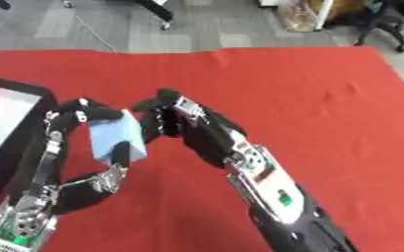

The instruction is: Pick up the objects with one hand, pass them to the other hand, and then place them into the box on the other side of the table.

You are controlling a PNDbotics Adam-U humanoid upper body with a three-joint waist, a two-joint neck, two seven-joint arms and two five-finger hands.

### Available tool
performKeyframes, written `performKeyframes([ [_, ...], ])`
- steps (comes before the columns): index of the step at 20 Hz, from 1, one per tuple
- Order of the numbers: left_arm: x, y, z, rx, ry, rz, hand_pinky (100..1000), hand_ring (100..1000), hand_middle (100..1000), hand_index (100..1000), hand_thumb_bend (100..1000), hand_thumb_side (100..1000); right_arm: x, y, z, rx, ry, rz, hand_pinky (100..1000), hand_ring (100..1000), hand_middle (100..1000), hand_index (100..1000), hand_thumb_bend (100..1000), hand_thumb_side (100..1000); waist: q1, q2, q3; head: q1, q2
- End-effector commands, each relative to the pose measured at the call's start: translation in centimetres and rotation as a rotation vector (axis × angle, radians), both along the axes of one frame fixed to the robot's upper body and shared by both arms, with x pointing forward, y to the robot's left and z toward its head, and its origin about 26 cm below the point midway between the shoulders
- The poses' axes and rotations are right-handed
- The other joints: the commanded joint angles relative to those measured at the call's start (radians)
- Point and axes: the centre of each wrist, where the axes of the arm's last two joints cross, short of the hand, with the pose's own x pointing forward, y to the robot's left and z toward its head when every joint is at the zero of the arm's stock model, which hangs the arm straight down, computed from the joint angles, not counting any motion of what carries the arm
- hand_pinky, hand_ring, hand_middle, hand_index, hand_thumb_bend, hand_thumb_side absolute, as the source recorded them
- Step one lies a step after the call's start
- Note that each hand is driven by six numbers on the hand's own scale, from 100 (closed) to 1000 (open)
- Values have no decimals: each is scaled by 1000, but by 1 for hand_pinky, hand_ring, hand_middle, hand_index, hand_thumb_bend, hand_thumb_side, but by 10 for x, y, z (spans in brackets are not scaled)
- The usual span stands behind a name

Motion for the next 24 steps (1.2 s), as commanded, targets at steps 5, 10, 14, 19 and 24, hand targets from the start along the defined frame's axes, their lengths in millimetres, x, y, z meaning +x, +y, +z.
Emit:
performKeyframes([
  [5,1,5,1,-40,0,20,493,356,289,541,100,448,5,-8,5,102,92,-111,676,647,594,766,257,1000,-3,1,-1,-12,0],
  [10,2,10,2,-94,21,41,490,356,290,543,100,529,6,-13,6,154,109,-203,677,646,592,758,280,1000,-3,1,-1,-10,1],
  [14,5,19,5,-168,47,90,487,355,289,543,100,574,8,-23,3,210,120,-284,676,643,591,755,303,1000,-1,-1,-2,0,-2],
  [19,4,39,20,-220,16,145,485,353,288,539,100,523,12,-33,-5,254,139,-371,674,642,589,753,318,1000,3,-3,-3,4,-4],
  [24,4,70,38,-214,-82,252,484,350,285,531,100,377,15,-43,-12,273,151,-443,674,643,589,751,321,1000,9,-9,2,6,-9],
])
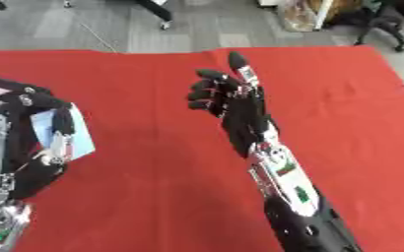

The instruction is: Pick up the objects with one hand, pass them to the other hand, and then place them into the box on the other side of the table.

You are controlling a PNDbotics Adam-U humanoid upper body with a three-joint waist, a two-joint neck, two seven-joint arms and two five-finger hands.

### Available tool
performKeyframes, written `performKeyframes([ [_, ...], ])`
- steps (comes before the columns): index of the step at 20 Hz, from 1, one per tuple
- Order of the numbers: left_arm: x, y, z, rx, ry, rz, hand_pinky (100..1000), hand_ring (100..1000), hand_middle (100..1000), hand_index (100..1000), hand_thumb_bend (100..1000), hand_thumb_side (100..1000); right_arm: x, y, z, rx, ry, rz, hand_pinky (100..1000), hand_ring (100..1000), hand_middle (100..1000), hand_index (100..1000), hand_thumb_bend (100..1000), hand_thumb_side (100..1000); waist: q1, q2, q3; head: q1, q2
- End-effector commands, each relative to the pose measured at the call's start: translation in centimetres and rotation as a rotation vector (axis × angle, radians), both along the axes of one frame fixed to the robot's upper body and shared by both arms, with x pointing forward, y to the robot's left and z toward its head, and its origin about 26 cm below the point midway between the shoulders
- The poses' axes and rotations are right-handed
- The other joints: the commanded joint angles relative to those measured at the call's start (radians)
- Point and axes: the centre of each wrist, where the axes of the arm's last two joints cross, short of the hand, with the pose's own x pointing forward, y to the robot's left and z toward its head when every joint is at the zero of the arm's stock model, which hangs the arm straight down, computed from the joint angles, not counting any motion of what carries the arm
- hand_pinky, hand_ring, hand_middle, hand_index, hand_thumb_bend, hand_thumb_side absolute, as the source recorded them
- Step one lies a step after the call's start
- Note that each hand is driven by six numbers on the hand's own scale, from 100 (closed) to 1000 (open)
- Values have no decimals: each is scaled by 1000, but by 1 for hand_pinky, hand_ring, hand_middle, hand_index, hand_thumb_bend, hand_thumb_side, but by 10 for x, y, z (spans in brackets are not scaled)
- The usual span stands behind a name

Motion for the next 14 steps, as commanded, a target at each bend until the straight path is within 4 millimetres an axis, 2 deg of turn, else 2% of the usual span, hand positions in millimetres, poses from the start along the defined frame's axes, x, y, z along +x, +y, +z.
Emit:
performKeyframes([
  [1,1,26,16,21,-83,93,483,349,285,529,100,334,2,-7,2,10,-11,-46,674,643,589,751,322,1000,11,-11,2,6,-11],
  [5,-2,68,14,85,-96,284,481,346,283,523,100,212,4,-17,-3,13,4,-102,674,643,589,751,332,1000,28,-19,10,26,-28],
  [8,-6,106,2,164,-56,464,479,343,282,518,100,100,5,-23,-6,13,8,-134,675,643,589,750,336,1000,39,-23,15,31,-44],
  [10,-9,136,-9,223,-8,590,477,341,280,514,127,100,5,-25,-8,14,12,-149,675,643,588,750,341,1000,45,-26,15,38,-52],
  [12,-13,166,-17,294,56,696,477,338,278,509,215,100,5,-26,-10,14,17,-155,675,643,588,749,342,1000,49,-29,11,45,-58],
  [14,-15,194,-20,368,125,795,484,340,280,510,235,100,5,-25,-12,13,19,-152,675,642,588,748,337,1000,50,-29,4,49,-66],
])
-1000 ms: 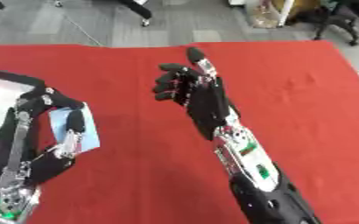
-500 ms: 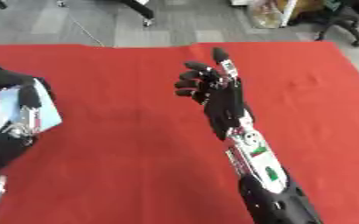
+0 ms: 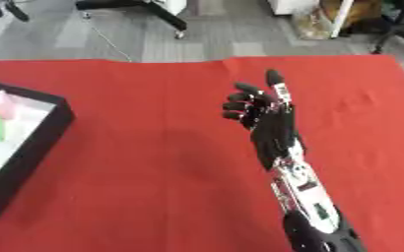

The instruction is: Pick up the objects with one hand, pass them to the other hand, and then place them into the box on the other side of the table.

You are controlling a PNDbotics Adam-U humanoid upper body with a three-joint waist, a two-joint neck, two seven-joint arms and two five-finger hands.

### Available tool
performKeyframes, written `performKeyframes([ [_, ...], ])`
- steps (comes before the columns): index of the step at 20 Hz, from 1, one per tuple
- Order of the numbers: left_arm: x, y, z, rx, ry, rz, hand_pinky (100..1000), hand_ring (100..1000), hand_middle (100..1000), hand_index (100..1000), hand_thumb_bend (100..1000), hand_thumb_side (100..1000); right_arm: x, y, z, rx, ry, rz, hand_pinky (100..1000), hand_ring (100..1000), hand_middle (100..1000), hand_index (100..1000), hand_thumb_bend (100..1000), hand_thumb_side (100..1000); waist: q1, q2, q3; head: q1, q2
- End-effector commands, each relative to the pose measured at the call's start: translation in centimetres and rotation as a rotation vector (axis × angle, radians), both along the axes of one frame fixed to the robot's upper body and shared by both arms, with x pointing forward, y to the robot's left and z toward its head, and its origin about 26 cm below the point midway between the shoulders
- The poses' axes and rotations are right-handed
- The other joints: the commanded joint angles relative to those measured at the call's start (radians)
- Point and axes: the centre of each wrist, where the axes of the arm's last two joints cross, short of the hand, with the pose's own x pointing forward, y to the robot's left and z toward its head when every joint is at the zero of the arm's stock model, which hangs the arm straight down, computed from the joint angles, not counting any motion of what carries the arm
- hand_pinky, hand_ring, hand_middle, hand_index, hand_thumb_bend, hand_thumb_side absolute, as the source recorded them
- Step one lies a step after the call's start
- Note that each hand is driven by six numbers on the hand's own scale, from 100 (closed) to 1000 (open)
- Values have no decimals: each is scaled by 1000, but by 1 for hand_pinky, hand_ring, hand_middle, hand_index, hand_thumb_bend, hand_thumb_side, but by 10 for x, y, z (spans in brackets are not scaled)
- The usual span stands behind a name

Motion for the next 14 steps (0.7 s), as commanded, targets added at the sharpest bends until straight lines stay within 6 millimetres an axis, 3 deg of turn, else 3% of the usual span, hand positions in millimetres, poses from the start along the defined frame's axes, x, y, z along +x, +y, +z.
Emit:
performKeyframes([
  [1,1,42,9,99,68,146,500,352,293,520,164,100,1,-3,6,-15,-22,-6,675,642,588,748,334,1000,15,-28,-6,8,-24],
  [2,2,47,7,100,105,169,530,381,324,546,145,100,1,-3,5,-15,-22,-3,675,642,588,748,332,1000,14,-28,-9,8,-28],
  [4,9,52,3,95,176,189,678,520,480,683,161,283,1,-1,5,-14,-22,3,675,642,588,747,327,1000,11,-27,-16,9,-34],
  [5,13,53,1,99,210,192,699,553,516,711,168,325,1,-1,5,-14,-22,6,675,642,588,747,325,1000,9,-26,-19,9,-36],
  [7,24,51,-3,119,274,200,758,699,681,813,211,538,0,1,4,-12,-21,12,674,641,588,747,321,1000,6,-24,-23,8,-39],
  [10,40,46,-10,163,360,222,818,799,801,894,237,751,0,2,4,-12,-20,18,673,641,588,747,316,1000,1,-21,-27,4,-42],
  [14,47,38,-7,200,405,201,860,864,877,941,234,845,0,3,3,-11,-18,14,672,640,588,746,314,1000,-2,-18,-28,-1,-42],
])
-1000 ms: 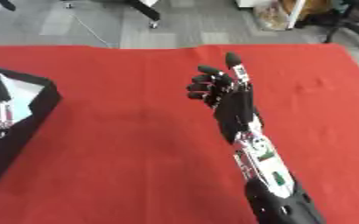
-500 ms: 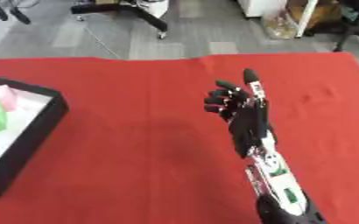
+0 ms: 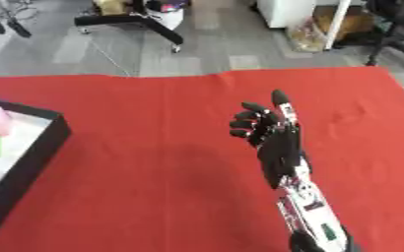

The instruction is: Pick up the objects with one hand, pass them to the other hand, and then place them into the box on the other side of the table.

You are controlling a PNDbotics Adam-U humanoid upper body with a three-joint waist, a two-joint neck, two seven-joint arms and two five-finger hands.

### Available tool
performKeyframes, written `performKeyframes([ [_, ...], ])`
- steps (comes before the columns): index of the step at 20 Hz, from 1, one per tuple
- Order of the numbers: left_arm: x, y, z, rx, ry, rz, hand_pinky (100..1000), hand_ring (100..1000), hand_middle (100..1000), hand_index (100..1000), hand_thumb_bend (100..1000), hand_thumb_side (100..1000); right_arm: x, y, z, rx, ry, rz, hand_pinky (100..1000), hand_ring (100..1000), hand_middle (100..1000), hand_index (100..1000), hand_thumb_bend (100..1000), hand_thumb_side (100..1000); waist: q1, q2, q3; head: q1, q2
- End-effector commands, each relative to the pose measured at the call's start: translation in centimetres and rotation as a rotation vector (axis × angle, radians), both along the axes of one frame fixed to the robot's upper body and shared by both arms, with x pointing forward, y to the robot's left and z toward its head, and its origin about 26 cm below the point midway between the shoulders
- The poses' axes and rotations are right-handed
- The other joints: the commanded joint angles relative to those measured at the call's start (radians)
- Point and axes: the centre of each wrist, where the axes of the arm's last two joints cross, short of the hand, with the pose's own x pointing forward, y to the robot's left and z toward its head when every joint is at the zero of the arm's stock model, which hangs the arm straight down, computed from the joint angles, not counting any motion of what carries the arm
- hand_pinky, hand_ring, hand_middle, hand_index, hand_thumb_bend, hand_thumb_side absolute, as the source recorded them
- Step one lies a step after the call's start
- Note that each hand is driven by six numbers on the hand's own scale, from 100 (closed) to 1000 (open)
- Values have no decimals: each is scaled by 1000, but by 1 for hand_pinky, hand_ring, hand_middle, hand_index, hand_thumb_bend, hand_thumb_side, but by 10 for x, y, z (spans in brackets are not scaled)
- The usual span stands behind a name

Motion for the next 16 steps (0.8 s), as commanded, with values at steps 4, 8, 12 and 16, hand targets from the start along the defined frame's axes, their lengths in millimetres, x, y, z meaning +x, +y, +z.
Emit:
performKeyframes([
  [4,-1,-11,28,28,-23,-81,869,884,900,944,159,832,0,-1,5,-5,-25,-6,671,641,588,745,290,1000,-2,-17,4,-6,0],
  [8,-9,-40,32,-72,-133,-204,859,880,896,940,100,841,0,-5,4,-11,-50,-22,676,647,599,746,197,1000,-6,-18,8,-3,14],
  [12,-17,-89,30,-223,-244,-380,846,868,889,937,100,817,-1,-11,3,-24,-107,-46,686,654,621,750,100,1000,-13,-20,7,3,30],
  [16,-26,-141,42,-360,-303,-604,843,862,886,937,113,811,-2,-17,0,-61,-175,-54,693,664,659,767,100,917,-23,-14,-1,11,41],
])
